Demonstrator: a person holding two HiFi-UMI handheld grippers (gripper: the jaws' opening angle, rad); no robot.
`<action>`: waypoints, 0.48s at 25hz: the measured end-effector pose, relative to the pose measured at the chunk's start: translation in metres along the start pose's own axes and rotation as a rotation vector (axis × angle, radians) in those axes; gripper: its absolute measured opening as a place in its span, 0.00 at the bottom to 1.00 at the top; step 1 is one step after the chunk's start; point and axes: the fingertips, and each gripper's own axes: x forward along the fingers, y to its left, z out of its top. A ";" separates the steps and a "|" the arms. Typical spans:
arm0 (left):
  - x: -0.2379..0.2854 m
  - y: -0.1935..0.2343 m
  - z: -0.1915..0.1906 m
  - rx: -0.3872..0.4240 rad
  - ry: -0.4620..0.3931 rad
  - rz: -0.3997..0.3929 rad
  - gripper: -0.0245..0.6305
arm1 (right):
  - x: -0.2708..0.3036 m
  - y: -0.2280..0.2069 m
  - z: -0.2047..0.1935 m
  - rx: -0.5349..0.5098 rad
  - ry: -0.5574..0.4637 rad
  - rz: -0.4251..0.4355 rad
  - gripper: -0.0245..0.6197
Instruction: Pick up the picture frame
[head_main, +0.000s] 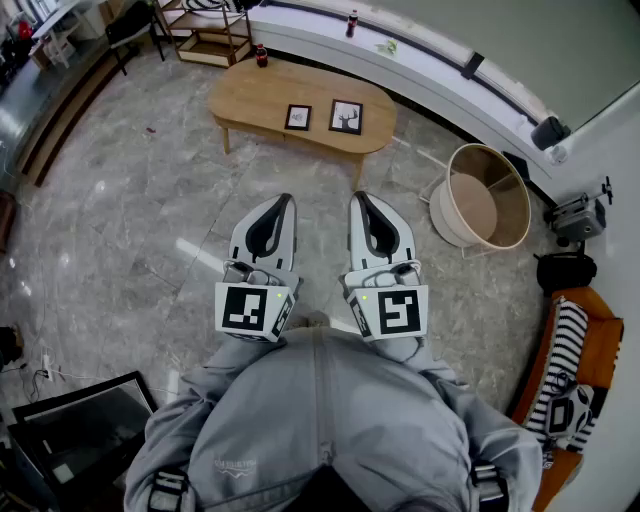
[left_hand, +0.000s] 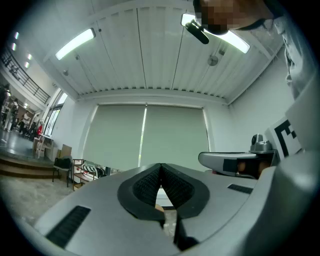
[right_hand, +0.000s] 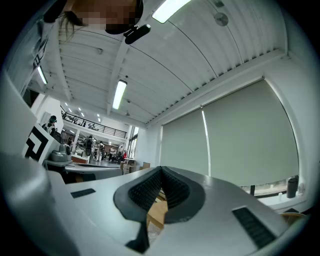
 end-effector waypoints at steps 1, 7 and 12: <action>0.002 -0.001 0.000 0.001 0.000 0.003 0.07 | 0.000 -0.002 0.000 -0.001 0.000 0.002 0.09; 0.012 -0.012 0.000 0.008 0.001 0.011 0.07 | -0.002 -0.015 0.002 -0.001 -0.010 0.014 0.09; 0.019 -0.022 0.001 0.016 -0.003 0.023 0.07 | -0.004 -0.027 0.003 0.032 -0.027 0.039 0.09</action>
